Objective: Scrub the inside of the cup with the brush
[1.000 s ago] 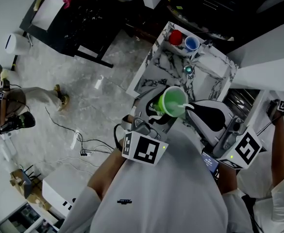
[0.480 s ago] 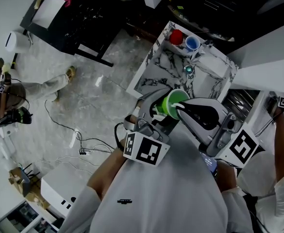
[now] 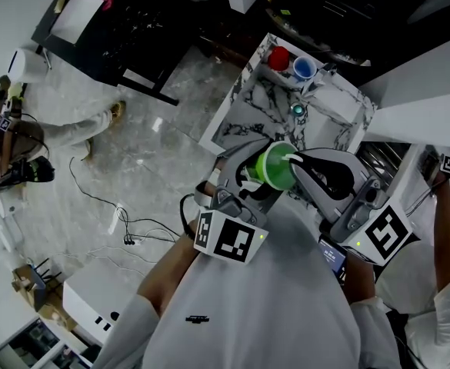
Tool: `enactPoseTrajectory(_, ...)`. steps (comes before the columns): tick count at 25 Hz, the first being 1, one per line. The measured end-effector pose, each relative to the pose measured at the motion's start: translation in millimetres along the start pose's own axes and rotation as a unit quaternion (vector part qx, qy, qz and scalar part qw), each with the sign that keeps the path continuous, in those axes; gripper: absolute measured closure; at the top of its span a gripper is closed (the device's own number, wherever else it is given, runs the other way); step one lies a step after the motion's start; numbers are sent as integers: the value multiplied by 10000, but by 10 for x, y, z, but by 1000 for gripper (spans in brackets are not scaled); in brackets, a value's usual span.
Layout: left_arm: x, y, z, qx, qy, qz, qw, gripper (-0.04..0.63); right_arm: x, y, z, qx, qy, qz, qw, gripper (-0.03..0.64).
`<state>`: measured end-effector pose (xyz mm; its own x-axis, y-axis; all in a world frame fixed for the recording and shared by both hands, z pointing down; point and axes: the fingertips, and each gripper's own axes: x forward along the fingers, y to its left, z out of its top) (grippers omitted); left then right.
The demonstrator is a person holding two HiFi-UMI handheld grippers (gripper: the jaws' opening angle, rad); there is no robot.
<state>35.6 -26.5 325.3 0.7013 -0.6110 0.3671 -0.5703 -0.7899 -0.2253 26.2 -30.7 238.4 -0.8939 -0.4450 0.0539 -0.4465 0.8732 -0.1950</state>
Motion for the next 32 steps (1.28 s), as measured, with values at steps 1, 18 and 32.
enactPoseTrajectory(1,-1,7,1,-1,-4,12,10000,336,-17,2,-10,8,23,3,10000,597)
enactPoseTrajectory(18,0,-7,-4,-25,-29,17,10000,336,73,249,39,228,22,491,9985,597)
enactPoseTrajectory(32,-44,43,-15,-48,-55,43,10000,336,-23,96,-35,112,86,140,9998,597)
